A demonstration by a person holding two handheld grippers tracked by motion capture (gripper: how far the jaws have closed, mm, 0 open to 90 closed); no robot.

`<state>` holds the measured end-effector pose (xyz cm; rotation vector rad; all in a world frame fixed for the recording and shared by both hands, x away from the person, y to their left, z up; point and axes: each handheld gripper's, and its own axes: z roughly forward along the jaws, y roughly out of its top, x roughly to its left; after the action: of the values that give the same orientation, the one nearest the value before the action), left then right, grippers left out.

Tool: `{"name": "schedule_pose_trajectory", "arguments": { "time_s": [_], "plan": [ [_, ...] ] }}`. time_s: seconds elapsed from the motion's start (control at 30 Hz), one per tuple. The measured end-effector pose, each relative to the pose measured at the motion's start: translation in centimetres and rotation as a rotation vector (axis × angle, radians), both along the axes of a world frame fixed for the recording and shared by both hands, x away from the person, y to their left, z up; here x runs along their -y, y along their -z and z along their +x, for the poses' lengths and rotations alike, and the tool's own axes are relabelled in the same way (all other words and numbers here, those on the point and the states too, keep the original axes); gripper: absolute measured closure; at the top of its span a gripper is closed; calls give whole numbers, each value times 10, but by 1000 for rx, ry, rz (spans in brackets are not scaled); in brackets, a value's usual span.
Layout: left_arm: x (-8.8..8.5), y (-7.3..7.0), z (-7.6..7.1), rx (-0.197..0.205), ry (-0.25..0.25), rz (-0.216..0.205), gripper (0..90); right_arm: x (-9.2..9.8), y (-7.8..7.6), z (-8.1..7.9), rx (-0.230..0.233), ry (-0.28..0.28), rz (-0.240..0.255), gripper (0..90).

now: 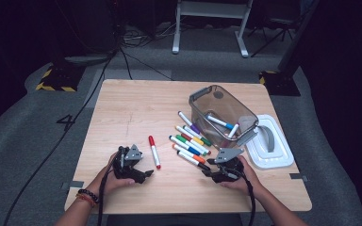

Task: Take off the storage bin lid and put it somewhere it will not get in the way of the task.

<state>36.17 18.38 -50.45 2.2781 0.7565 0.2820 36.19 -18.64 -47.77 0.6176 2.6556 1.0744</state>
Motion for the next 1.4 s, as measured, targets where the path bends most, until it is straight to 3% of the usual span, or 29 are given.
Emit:
{"name": "schedule_pose_trajectory", "arguments": {
  "time_s": [0.2, 0.53, 0.8, 0.93, 1.03, 1.23, 1.4],
  "plan": [
    [0, 0, 0, 0, 0, 0, 137, -2, 8, 2, -25, -18, -20, 606],
    [0, 0, 0, 0, 0, 0, 138, -3, 12, 3, -47, -18, -28, 629],
    [0, 0, 0, 0, -2, 0, 138, -9, 12, -4, -55, -63, -33, 679],
    [0, 0, 0, -1, -2, 0, 138, -22, 11, -3, -44, -53, -46, 597],
    [0, 0, 0, -1, -2, 0, 138, -33, 12, -1, -47, -52, -40, 600],
    [0, 0, 0, 0, -2, 0, 138, -40, 12, 0, -49, -21, -31, 725],
    [0, 0, 0, 0, -2, 0, 136, -43, 10, -2, -47, -5, -53, 736]
  ]
}}
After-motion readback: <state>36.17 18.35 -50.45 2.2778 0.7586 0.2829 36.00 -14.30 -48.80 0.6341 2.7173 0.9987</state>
